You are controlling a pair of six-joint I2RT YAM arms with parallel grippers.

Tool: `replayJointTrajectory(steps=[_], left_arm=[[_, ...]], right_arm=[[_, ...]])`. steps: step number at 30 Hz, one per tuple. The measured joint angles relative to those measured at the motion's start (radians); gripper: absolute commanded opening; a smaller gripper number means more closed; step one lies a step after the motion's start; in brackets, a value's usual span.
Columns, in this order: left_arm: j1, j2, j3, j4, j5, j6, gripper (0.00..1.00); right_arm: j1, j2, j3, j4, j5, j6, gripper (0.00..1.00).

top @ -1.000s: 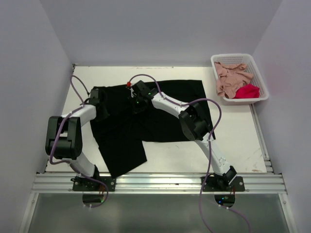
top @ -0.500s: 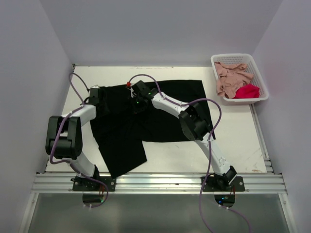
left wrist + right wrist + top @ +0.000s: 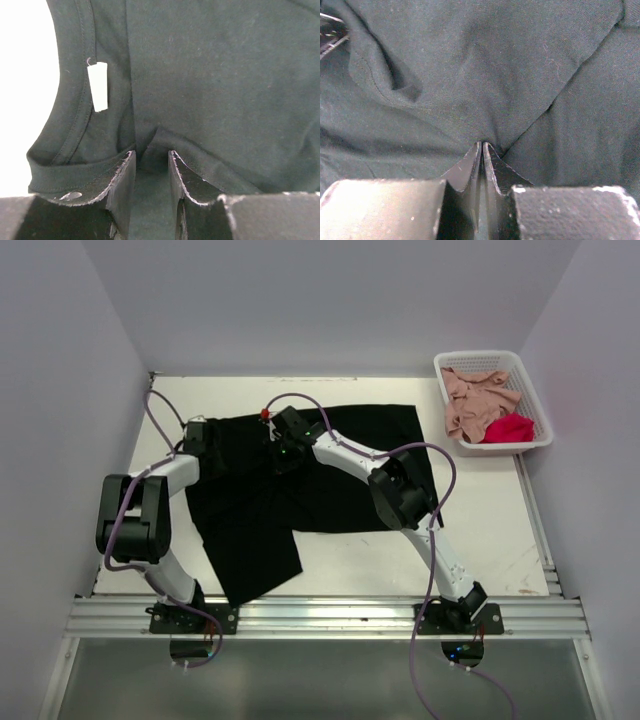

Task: Fold and stack the t-shirts
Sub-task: Fold the flattened tshirt in 1/3 of the way

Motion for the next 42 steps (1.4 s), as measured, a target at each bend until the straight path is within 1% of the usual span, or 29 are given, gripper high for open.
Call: replayJointTrajectory(steps=[7,11,21,30,35,42], left_arm=[[0.000,0.026,0.006,0.013,0.000,0.000,0.31],[0.000,0.027,0.006,0.016,0.002,-0.001,0.27],[0.000,0.026,0.017,0.008,0.005,0.000,0.27],[0.000,0.024,0.071,-0.011,0.005,0.008,0.26],[0.000,0.021,0.076,-0.011,0.005,0.008,0.26],[0.000,0.021,0.076,-0.011,0.007,0.008,0.24]], right_arm=[[-0.001,-0.005,-0.011,0.011,-0.001,0.000,0.09],[-0.002,-0.007,-0.015,0.016,-0.004,0.000,0.09],[-0.003,-0.007,-0.017,0.018,-0.005,0.000,0.09],[-0.003,-0.007,-0.017,0.018,-0.005,0.000,0.08],[-0.003,-0.007,-0.017,0.018,-0.005,0.000,0.08],[-0.003,-0.008,-0.019,0.019,-0.005,0.000,0.07]])
